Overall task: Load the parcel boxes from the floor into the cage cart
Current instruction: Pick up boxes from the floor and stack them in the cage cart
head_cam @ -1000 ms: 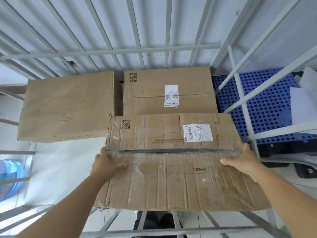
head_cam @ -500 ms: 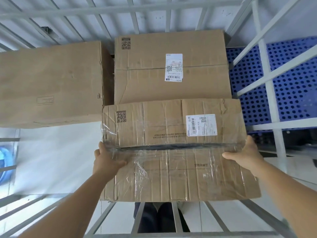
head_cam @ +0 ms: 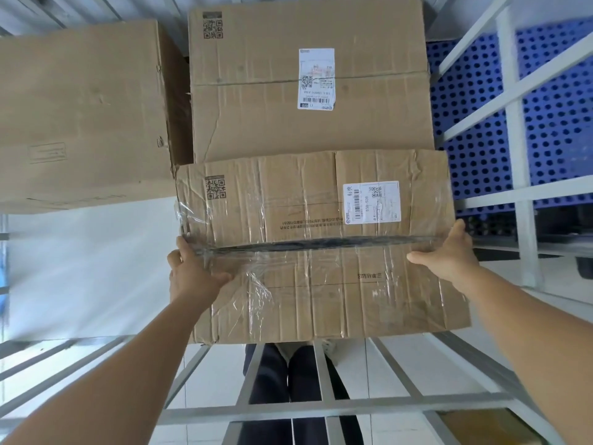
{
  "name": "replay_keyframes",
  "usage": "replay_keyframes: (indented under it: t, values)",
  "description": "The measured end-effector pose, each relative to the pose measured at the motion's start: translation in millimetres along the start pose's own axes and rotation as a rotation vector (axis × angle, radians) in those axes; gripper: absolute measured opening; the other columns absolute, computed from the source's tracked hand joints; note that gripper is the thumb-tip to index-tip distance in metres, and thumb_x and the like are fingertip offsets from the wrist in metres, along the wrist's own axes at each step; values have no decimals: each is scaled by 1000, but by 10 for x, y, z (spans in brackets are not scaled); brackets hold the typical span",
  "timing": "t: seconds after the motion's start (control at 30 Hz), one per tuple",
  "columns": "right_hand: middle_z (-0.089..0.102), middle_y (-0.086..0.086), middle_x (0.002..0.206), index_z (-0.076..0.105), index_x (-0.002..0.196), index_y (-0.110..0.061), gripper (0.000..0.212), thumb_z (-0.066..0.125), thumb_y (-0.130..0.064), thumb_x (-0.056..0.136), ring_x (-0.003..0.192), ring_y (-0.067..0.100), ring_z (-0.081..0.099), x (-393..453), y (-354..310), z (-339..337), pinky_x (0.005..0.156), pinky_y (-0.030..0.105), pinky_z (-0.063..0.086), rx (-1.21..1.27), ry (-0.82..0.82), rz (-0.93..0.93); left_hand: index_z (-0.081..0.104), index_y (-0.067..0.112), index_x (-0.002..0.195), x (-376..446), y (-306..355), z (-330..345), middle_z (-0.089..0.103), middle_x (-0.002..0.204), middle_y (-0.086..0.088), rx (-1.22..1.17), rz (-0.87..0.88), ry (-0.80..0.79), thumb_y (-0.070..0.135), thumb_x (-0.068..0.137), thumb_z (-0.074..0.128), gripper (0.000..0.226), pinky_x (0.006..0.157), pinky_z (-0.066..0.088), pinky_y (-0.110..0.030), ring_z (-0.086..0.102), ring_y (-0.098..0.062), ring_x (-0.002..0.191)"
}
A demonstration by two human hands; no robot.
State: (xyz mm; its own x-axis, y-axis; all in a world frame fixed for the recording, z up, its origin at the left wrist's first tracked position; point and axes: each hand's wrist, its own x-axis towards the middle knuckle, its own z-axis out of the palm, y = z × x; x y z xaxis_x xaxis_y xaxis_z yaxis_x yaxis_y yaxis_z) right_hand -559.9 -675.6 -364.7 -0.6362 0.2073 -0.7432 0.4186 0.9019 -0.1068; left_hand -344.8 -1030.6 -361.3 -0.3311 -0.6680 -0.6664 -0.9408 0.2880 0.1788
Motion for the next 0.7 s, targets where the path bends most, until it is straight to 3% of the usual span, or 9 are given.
replay_keyframes:
  t: [0.17, 0.3, 0.47, 0.7]
  values:
    - [-5, 7, 164, -7, 156, -11, 116, 76, -41, 81, 150, 32, 12, -239, -89, -35, 117, 50, 24, -202, 30, -97, 3, 16, 155, -224, 144, -101, 9, 160, -6, 112, 66, 0, 34, 74, 81, 114, 114, 30, -48, 26, -32, 142]
    - [-2, 7, 165, -3, 157, -12, 110, 71, -48, 84, 150, 31, 10, -600, -196, -150, 118, 50, 21, -351, 44, -263, 5, 15, 155, -487, 327, -269, 7, 162, -4, 257, 226, -48, 40, 81, 74, 104, 119, 21, -43, 15, -27, 147]
    - [-1, 6, 165, -3, 157, -15, 107, 67, -51, 84, 151, 26, 5, -1174, -297, -435, 119, 49, 16, -469, 39, -432, 10, 17, 154, -996, 684, -610, 14, 160, -1, 394, 447, -46, 43, 83, 70, 97, 118, 24, -45, 22, -25, 145]
    - [5, 4, 164, 1, 157, -15, 100, 65, -47, 88, 151, 23, 7, -2077, -478, -956, 121, 44, 14, -429, 105, -509, 11, 18, 154, -1740, 1147, -1127, 14, 160, 1, 461, 706, -72, 40, 87, 66, 89, 119, 22, -39, 21, -22, 145]
